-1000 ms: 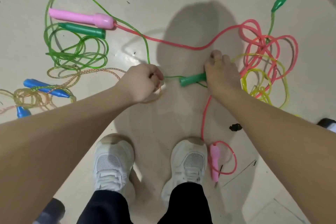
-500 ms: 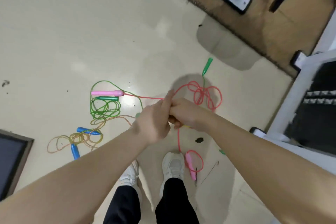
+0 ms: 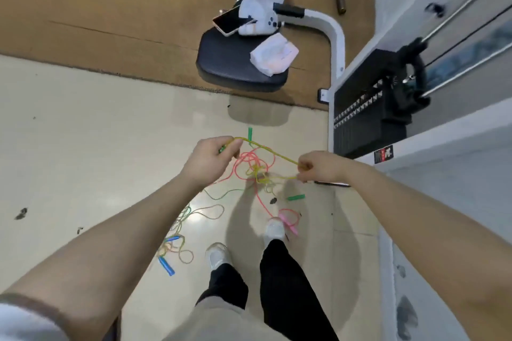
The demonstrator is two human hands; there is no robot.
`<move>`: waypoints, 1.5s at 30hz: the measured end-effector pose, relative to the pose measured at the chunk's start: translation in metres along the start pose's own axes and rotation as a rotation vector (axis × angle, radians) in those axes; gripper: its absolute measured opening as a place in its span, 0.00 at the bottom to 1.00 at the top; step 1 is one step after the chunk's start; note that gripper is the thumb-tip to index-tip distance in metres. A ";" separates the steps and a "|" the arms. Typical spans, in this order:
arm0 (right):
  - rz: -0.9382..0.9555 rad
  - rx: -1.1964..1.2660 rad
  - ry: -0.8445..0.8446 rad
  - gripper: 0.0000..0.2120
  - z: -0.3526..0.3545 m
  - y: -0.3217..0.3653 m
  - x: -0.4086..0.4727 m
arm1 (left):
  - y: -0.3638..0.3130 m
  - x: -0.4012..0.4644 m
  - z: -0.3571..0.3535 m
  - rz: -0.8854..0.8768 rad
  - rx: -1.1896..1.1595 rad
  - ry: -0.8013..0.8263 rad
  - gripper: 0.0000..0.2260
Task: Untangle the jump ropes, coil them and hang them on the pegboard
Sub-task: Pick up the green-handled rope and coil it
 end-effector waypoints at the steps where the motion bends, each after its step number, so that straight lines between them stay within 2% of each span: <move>1: -0.055 0.030 -0.082 0.13 0.005 -0.018 -0.023 | -0.012 -0.003 0.002 0.023 -0.056 -0.030 0.15; 3: -0.140 0.245 -0.234 0.14 0.007 -0.048 -0.066 | -0.031 -0.005 -0.001 0.075 -0.099 -0.073 0.14; 4: -0.156 0.389 -0.290 0.14 0.007 -0.057 -0.086 | -0.037 -0.005 -0.008 0.106 -0.080 -0.046 0.13; 5: -0.150 0.530 -0.324 0.14 0.006 -0.060 -0.103 | -0.040 -0.005 -0.017 0.149 -0.053 0.026 0.11; 7: -0.090 0.797 -0.372 0.13 0.010 -0.055 -0.130 | -0.055 -0.013 -0.047 0.211 0.026 0.296 0.07; 9: -0.002 0.950 -0.372 0.12 0.020 -0.045 -0.151 | -0.079 -0.024 -0.082 0.154 0.182 0.548 0.20; 11: 0.080 1.009 -0.362 0.11 0.032 -0.034 -0.173 | -0.117 -0.039 -0.115 -0.048 0.222 0.614 0.27; 13: 0.142 1.086 -0.375 0.12 0.044 -0.032 -0.197 | -0.160 -0.058 -0.148 -0.244 0.068 0.659 0.24; 16: 0.156 1.207 -0.500 0.13 0.062 -0.053 -0.233 | -0.205 -0.090 -0.191 -0.179 -0.291 0.805 0.13; 18: 0.113 1.181 -0.603 0.13 0.068 -0.078 -0.257 | -0.225 -0.109 -0.216 -0.127 -0.385 0.863 0.06; 20: 0.050 1.029 -0.705 0.12 0.070 -0.107 -0.278 | -0.239 -0.120 -0.235 -0.095 -0.422 0.863 0.04; 22: -0.018 0.906 -0.737 0.11 0.065 -0.135 -0.293 | -0.249 -0.123 -0.250 -0.052 -0.456 0.811 0.04; 25: -0.125 0.823 -0.615 0.14 0.050 -0.169 -0.304 | -0.261 -0.120 -0.269 0.016 -0.437 0.645 0.06; 28: -0.238 0.598 -0.483 0.17 0.035 -0.197 -0.318 | -0.266 -0.115 -0.279 -0.092 -0.128 0.457 0.15; 30: -0.272 0.590 -0.475 0.19 0.029 -0.213 -0.326 | -0.265 -0.112 -0.283 -0.161 0.150 0.381 0.19; 32: -0.216 0.786 -0.576 0.19 0.028 -0.229 -0.332 | -0.259 -0.109 -0.284 -0.129 0.213 0.365 0.20; 33: -0.133 0.976 -0.639 0.19 0.030 -0.236 -0.335 | -0.255 -0.107 -0.285 -0.083 0.173 0.395 0.20; 36: 0.169 1.653 -0.733 0.17 0.036 -0.253 -0.347 | -0.254 -0.110 -0.291 0.082 -0.025 0.652 0.17; 38: 0.255 1.894 -0.760 0.13 0.040 -0.257 -0.356 | -0.260 -0.115 -0.294 0.148 -0.160 0.830 0.18; 40: 0.104 1.803 -0.895 0.11 0.040 -0.261 -0.361 | -0.272 -0.121 -0.294 0.160 -0.279 0.985 0.16; 43: -0.360 1.439 -1.190 0.10 0.036 -0.274 -0.362 | -0.295 -0.135 -0.288 0.080 -0.465 1.199 0.11; 45: -0.562 1.420 -1.274 0.10 0.026 -0.277 -0.361 | -0.307 -0.138 -0.282 0.014 -0.582 1.234 0.10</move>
Point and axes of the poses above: each hand's wrist, its own x-axis towards the middle knuckle, its own z-axis out of the back of the hand, y = z × x, the point moved 4 cm from there along x, towards the middle knuckle, and after that the axes turned 5 degrees about -y, right-handed, at the moved point
